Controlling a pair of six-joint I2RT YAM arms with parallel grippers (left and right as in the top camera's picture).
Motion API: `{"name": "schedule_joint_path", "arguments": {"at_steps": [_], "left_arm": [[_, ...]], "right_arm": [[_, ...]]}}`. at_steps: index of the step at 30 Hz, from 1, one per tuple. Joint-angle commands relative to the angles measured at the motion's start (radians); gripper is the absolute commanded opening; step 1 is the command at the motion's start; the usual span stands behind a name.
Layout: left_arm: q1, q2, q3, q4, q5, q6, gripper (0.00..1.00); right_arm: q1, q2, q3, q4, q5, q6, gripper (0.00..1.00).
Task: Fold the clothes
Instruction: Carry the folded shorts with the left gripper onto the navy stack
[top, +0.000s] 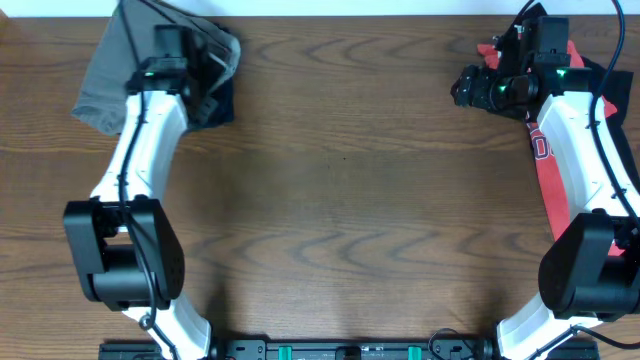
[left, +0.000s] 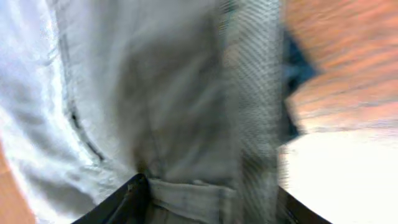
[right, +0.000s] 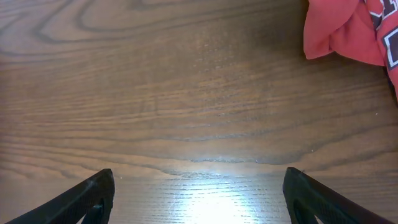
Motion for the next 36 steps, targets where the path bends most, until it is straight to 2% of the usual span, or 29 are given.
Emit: {"name": "schedule_joint_path", "arguments": {"at_steps": [1, 4, 8, 10, 17, 22, 27, 32, 36], "left_arm": [[-0.042, -0.043, 0.016, -0.011, -0.003, -0.004, 0.54], [-0.068, -0.091, 0.016, 0.013, -0.004, -0.021, 0.58], [-0.065, -0.154, 0.016, 0.103, -0.003, -0.112, 0.75], [-0.054, -0.17, 0.016, 0.152, -0.003, -0.129, 0.8], [0.004, -0.109, 0.015, 0.33, 0.001, -0.177, 0.82], [0.065, 0.015, 0.015, 0.459, 0.0, -0.351, 0.82], [0.116, 0.168, 0.015, 0.549, 0.0, -0.538, 0.89], [0.124, 0.299, 0.015, 0.616, 0.0, -0.555, 0.98], [0.124, 0.339, 0.015, 0.622, 0.0, -0.559, 0.99]], "right_arm": [[0.003, -0.001, 0.005, 0.0, -0.008, 0.005, 0.85], [0.003, -0.001, 0.005, 0.0, -0.008, 0.005, 0.85], [0.003, -0.001, 0.005, 0.001, -0.008, 0.005, 0.85], [0.003, -0.001, 0.005, 0.001, -0.008, 0.004, 0.85], [0.003, 0.0, 0.005, 0.001, -0.008, 0.004, 0.86], [0.003, 0.0, 0.005, 0.0, -0.008, 0.004, 0.86], [0.003, 0.0, 0.005, 0.0, -0.008, 0.004, 0.86], [0.003, 0.0, 0.005, 0.0, -0.008, 0.004, 0.86], [0.003, 0.0, 0.005, -0.005, -0.008, 0.002, 0.86]]}}
